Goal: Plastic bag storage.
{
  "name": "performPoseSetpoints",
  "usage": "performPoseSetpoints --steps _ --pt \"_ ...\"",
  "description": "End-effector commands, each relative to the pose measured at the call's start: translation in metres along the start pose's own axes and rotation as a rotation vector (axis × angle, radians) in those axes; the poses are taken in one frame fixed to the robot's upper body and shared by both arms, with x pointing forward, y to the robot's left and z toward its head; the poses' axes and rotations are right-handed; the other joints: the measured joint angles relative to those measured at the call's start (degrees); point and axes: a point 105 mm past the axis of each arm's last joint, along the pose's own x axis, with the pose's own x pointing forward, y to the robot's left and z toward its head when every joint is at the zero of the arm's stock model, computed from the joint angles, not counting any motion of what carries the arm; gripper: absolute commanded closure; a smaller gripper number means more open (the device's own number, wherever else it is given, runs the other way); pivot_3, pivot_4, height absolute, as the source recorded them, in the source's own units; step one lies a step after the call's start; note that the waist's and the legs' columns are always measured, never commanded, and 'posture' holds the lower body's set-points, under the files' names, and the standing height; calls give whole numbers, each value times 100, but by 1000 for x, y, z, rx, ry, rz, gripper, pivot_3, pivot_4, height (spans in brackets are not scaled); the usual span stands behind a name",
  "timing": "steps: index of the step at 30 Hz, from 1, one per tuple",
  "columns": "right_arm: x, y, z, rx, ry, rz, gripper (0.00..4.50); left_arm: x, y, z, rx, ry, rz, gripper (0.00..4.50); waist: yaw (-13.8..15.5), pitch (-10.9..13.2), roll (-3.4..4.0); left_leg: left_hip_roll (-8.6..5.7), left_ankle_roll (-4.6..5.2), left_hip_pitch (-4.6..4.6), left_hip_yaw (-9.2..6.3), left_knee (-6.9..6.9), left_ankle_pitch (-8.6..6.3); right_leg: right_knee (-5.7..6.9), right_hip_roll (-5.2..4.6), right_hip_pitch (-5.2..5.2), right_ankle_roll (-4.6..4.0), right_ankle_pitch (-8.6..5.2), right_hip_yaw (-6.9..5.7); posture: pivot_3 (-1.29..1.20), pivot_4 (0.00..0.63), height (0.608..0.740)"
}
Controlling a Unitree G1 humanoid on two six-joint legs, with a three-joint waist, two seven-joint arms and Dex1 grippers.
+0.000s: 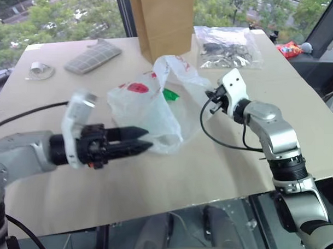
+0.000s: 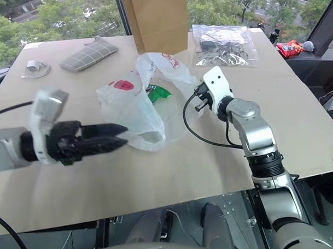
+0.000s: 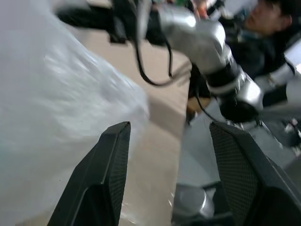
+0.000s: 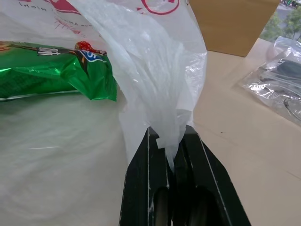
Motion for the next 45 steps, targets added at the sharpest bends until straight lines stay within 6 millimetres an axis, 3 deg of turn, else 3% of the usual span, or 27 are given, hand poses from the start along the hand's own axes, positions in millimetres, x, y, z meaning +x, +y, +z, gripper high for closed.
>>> performPoseSetpoints --steps 1,4,5,12,17,18,21,23,24,27,31,35,39,42,45 --pt "-7 0 17 -19 -58 -17 4500 24 10 -9 106 -1 95 1352 0 -1 3 0 0 0 0 0 0 0 0 0 0 0 0 0 150 740" --pt "-9 1 17 -19 -54 -23 4500 39 20 -18 139 17 140 240 6 -4 6 0 -1 4 5 -2 0 2 2 1 -1 0 5 0 150 740" --pt "-10 1 18 -19 -53 -25 4500 43 25 -19 158 18 168 114 1 -4 5 -1 -1 4 7 -2 0 1 2 0 -1 0 7 0 150 740" --pt "-13 -1 21 -18 -51 -44 4500 79 34 -29 210 33 149 114 11 -4 5 -5 0 2 8 -1 0 0 2 0 0 1 8 0 150 740" --pt "-16 -5 24 7 -61 -68 4500 87 37 -18 209 -25 111 1584 -3 -4 5 -2 0 2 7 -1 0 1 4 -2 -1 1 6 0 150 740" --pt "-17 -9 27 31 -75 -81 4500 84 37 -8 213 -72 101 1838 -8 -4 5 -2 0 2 8 -1 0 1 3 -2 0 1 7 0 150 740" --pt "-20 -23 42 111 -136 -112 4500 67 30 38 138 -297 23 3258 6 -3 5 0 1 0 4 0 0 1 3 -3 0 1 5 0 150 740" --pt "-26 -35 67 176 -228 -110 4500 45 30 83 80 -471 -19 4175 14 0 4 2 1 -5 -1 7 0 2 2 -4 0 1 -1 0 150 740" --pt "-31 -43 85 207 -289 -109 4500 32 35 106 68 -550 -17 4380 14 1 5 2 1 -10 -5 8 0 1 1 -5 0 1 -4 0 150 740" --pt "-49 -63 135 266 -442 -101 4500 -5 51 165 53 -752 44 4380 -1 2 7 -3 1 -11 -5 13 0 0 2 -5 2 2 -6 0 150 740" --pt "-70 -84 181 247 -559 -124 4500 -33 76 203 54 -881 168 4380 -14 -4 5 -21 1 -3 -5 -1 0 -4 1 -3 1 1 -7 0 150 740" --pt "-94 -96 207 209 -634 -168 4500 -33 90 218 95 -894 229 4380 -12 -2 6 -26 2 -18 -7 -3 -1 -7 -5 -12 2 0 -8 0 150 740" --pt "-113 -95 209 169 -639 -203 4500 -19 88 224 139 -867 206 4380 -6 -2 6 -25 2 -34 -14 0 -1 -7 -8 -21 2 0 -15 0 150 740" --pt "-122 -85 188 139 -568 -216 4500 1 86 204 176 -765 188 4380 -14 -3 6 -22 2 -34 -13 -1 -1 -5 -10 -24 2 0 -13 0 150 740" --pt "-129 -69 145 136 -455 -249 4500 29 80 163 211 -648 200 4380 -10 -8 3 -8 4 -27 -10 -6 -2 -4 -12 -18 2 -1 -8 0 150 740"
